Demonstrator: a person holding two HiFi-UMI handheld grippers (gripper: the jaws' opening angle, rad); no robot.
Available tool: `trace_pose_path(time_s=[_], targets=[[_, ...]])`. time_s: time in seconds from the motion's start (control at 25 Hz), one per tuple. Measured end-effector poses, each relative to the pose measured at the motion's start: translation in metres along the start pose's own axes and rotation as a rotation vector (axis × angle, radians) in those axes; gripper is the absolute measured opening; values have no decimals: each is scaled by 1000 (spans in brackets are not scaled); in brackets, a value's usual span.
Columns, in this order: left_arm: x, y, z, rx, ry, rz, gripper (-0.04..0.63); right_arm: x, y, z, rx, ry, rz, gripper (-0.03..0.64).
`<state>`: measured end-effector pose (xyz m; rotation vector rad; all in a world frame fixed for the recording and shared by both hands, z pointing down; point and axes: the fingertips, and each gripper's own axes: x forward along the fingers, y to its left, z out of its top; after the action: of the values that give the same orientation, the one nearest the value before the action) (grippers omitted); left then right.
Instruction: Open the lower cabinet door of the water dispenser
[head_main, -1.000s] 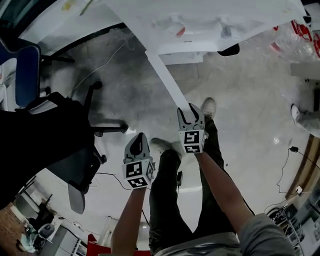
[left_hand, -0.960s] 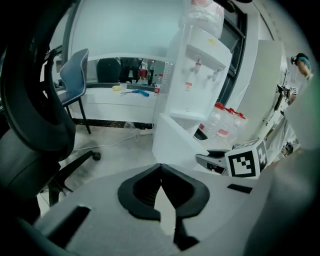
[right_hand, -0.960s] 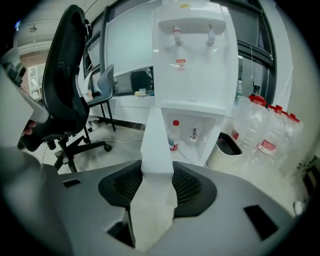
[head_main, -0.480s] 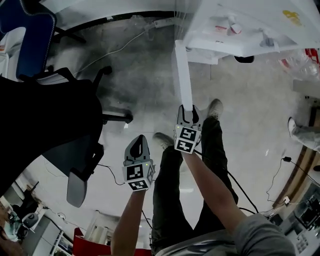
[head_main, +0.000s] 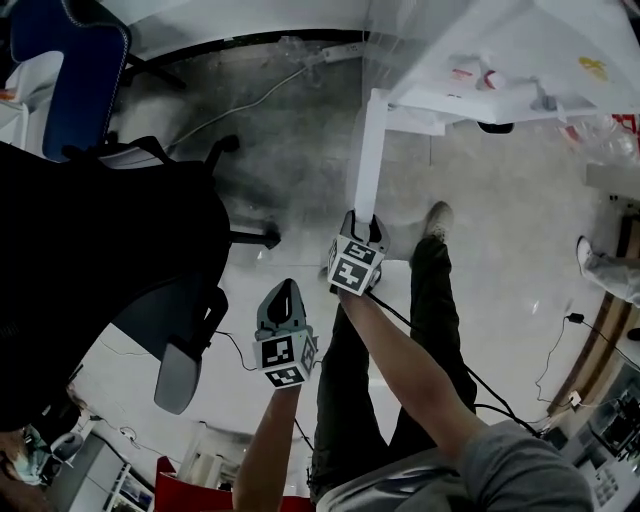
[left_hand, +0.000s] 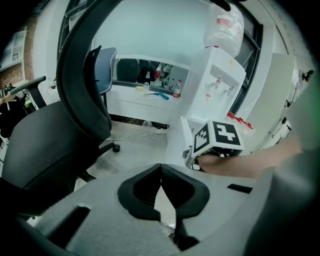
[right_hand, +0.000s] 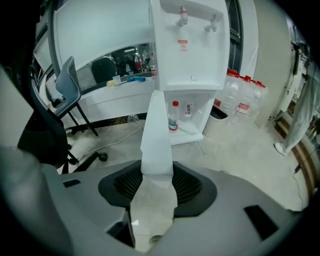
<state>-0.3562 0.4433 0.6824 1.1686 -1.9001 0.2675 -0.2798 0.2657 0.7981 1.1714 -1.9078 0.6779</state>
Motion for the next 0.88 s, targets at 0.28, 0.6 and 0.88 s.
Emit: trace_pose_path(time_s=[0.28,0.6,0.88], targets=[[-27,-1,28,7,-11,-8,9,2,33,-2,82,157,-41,187],[-44,12,58,33,-42,-17,9,-1,46,4,119,250,-32,187],[-56,4,75,41,-64,-45,9,-44,48,21,29,170,79,178]])
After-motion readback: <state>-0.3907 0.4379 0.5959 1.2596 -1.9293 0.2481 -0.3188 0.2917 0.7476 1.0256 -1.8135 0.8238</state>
